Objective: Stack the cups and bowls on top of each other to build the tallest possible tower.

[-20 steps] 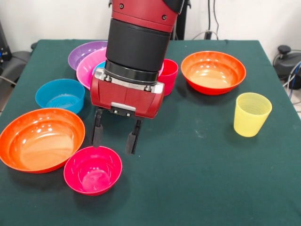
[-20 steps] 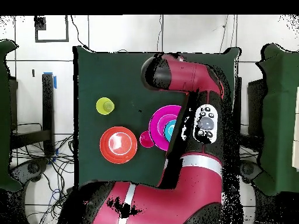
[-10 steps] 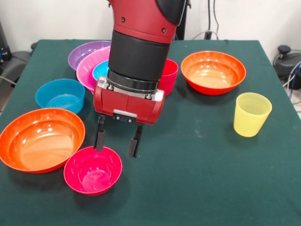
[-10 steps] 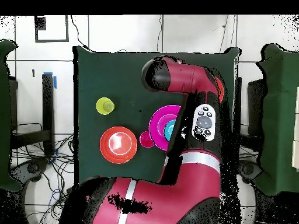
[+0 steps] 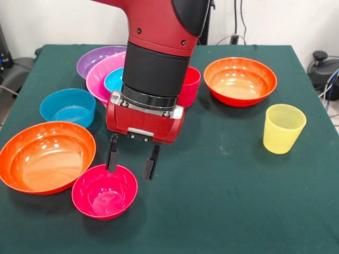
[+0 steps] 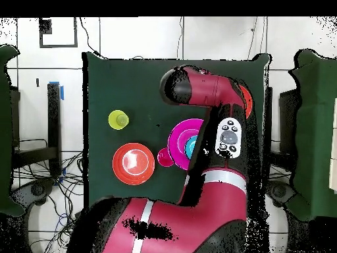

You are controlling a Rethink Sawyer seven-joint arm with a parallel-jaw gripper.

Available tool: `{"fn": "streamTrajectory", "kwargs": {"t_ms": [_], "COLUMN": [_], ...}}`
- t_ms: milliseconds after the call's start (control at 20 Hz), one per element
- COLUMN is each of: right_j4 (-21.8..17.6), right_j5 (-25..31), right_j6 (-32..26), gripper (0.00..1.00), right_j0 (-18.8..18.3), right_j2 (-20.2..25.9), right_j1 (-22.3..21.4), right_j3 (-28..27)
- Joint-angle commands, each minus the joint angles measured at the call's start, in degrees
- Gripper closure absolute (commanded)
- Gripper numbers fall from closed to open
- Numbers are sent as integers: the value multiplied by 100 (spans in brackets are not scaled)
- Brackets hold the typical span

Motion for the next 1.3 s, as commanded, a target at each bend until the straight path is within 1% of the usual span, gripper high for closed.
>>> {"fn": "streamTrajectory", "kwargs": {"t_ms": [50, 200, 300, 450, 600, 1300], "right_j4": [-73, -72, -72, -41, 13, 150], "right_j5": [-289, -364, -532, -667, -589, -461], "right_j6": [720, 732, 785, 877, 887, 902], "gripper": [0, 0, 0, 0, 0, 0], "right_j0": [154, 169, 199, 288, 357, 435], "right_j2": [249, 201, 140, -23, -119, -301], "right_j1": [156, 212, 292, 485, 522, 664], "right_j3": [59, 59, -22, -269, -365, -536]}}
